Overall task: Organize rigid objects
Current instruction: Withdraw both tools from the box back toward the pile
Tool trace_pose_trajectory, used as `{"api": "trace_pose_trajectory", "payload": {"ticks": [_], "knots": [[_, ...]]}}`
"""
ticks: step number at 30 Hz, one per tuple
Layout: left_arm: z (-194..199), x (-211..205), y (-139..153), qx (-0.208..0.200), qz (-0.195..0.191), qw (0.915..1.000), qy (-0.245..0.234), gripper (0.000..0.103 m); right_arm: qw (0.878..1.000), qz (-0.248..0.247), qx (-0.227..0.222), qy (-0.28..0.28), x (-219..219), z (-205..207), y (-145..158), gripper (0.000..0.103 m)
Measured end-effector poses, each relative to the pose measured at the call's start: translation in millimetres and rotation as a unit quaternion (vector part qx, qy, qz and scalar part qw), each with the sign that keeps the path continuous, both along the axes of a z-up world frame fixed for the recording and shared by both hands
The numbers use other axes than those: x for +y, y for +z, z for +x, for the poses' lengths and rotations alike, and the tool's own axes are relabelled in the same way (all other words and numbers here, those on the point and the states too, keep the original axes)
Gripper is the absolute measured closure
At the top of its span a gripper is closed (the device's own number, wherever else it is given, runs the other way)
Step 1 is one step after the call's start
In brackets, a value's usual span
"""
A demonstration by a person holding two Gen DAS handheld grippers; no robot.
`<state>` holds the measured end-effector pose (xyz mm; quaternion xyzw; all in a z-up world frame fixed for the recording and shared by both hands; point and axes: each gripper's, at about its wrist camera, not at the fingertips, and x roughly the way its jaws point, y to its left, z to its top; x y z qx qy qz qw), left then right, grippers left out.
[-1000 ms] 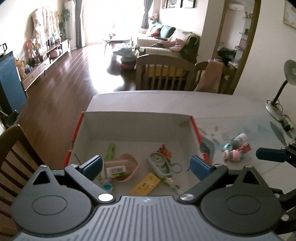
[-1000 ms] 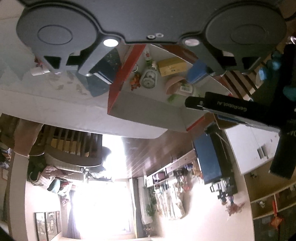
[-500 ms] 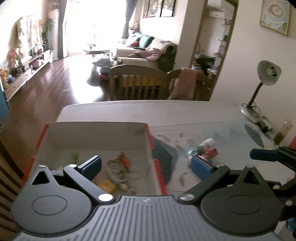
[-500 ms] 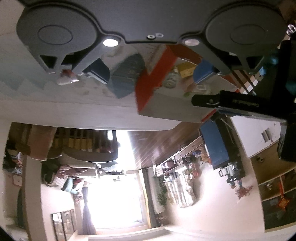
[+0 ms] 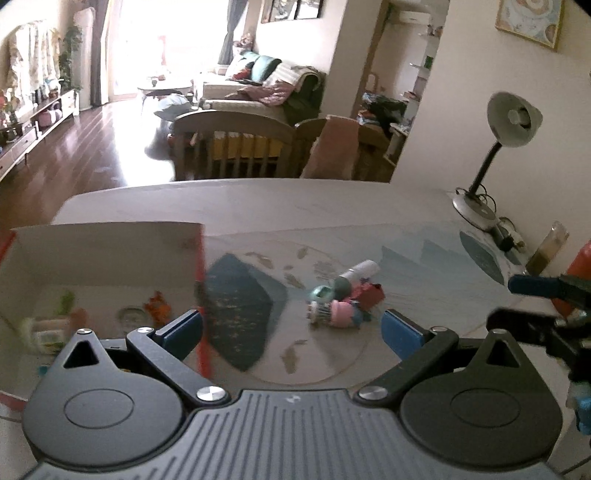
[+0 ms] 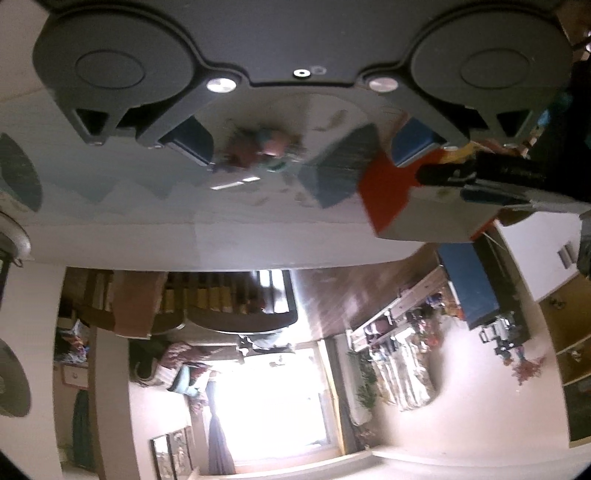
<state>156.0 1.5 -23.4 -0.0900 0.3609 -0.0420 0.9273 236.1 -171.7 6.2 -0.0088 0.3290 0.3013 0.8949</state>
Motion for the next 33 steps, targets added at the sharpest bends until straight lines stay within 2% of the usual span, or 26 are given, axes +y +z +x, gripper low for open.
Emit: {"api": "trace_pose_trajectory", "payload": {"ticks": [6, 11, 19, 28, 30, 33], "knots": [[22.6, -39.3, -27.7, 0.003, 0.000, 0.9999, -0.016, 0.000, 1.000, -0.020, 0.014, -0.001, -16.5, 33.1, -18.4, 0.001], [44.2, -66.0, -48.4, 0.008, 0.021, 0.9997, -0.013, 0.000, 0.999, -0.033, 0.024, 0.005, -22.6, 61.2, -35.4, 0.002], [77.8, -82.5, -79.4, 0.025, 0.024, 0.9994, 0.002, 0.000, 0.998, -0.043, 0.052, 0.015, -21.1, 97.7, -65.7, 0.005], [105.7, -90.3, -108.6, 0.040, 0.040, 0.9983, 0.012, 0.000, 0.996, -0.045, 0.078, 0.025, -10.9, 126.2, -89.8, 0.013], [109.5, -91.4, -112.9, 0.042, 0.046, 0.9980, 0.011, 0.000, 0.995, -0.044, 0.087, 0.030, -6.6, 130.8, -95.8, 0.024], [114.2, -93.5, -119.9, 0.045, 0.056, 0.9974, 0.006, 0.000, 0.994, -0.045, 0.094, 0.037, 0.5, 135.7, -102.2, 0.027]]}}
